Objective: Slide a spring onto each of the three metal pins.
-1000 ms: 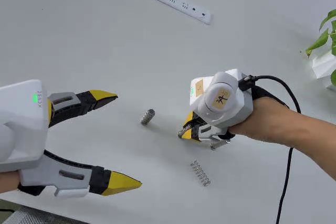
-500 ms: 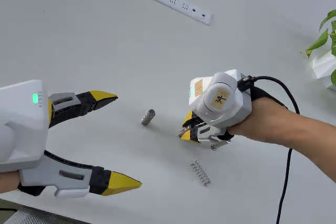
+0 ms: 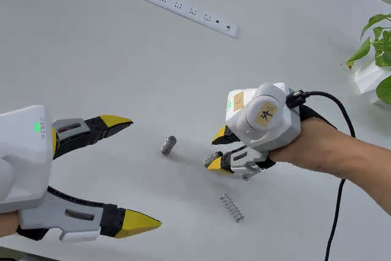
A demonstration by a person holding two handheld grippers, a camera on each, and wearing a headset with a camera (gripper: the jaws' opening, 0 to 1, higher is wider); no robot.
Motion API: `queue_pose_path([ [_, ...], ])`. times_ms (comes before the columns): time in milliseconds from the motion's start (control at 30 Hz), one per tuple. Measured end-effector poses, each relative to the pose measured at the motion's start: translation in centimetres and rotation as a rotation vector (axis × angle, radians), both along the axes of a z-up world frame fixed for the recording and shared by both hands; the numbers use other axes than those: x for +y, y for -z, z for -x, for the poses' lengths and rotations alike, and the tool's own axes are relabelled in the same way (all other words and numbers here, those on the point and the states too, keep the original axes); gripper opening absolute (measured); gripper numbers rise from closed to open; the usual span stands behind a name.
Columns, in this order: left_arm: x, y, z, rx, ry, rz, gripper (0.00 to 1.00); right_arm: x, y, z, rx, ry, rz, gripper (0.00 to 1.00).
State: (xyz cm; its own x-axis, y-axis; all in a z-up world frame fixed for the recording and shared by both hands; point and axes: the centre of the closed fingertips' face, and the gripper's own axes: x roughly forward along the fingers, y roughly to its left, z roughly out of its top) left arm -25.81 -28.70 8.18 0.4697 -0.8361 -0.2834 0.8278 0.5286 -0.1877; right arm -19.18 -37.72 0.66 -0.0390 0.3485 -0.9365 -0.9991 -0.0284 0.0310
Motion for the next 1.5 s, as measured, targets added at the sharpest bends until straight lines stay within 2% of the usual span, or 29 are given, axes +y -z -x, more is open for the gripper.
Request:
queue_pose_path([
  [67, 0.1, 0.0, 0.1, -0.009, 0.006, -0.019, 0.89, 0.0, -0.6, 0.0, -0.006, 0.019, -0.022, 0.3],
  [367, 0.2, -0.3, 0.5, -0.016, 0.014, -0.035, 0.9, -0.5, -3.0, 0.3, -0.039, 0.103, -0.117, 0.4],
  [533, 0.3, -0.4, 0.7, -0.02, 0.027, -0.051, 0.9, -1.1, -4.3, 0.7, -0.032, 0.196, -0.203, 0.47],
  [933, -0.2, -0.9, 1.0, -0.033, 0.073, -0.104, 0.89, -4.7, -6.2, 2.1, -0.053, 0.348, -0.354, 0.64],
  [1067, -0.6, -1.1, 1.1, -0.04, 0.095, -0.128, 0.89, -5.9, -6.5, 2.3, -0.051, 0.399, -0.406, 0.68],
  [1267, -1.6, -1.4, 1.3, -0.048, 0.146, -0.172, 0.84, -7.2, -6.8, 3.2, -0.053, 0.432, -0.483, 0.76],
  [1333, -2.1, -1.5, 1.4, -0.061, 0.172, -0.193, 0.82, -7.7, -6.9, 3.6, -0.051, 0.444, -0.51, 0.81],
  [1433, -3.1, -1.4, 1.5, -0.057, 0.204, -0.218, 0.78, -8.5, -7.0, 4.3, -0.048, 0.456, -0.54, 0.82],
  [1500, -4.1, -1.4, 1.6, -0.067, 0.237, -0.228, 0.74, -9.0, -7.0, 4.7, -0.046, 0.47, -0.557, 0.84],
])
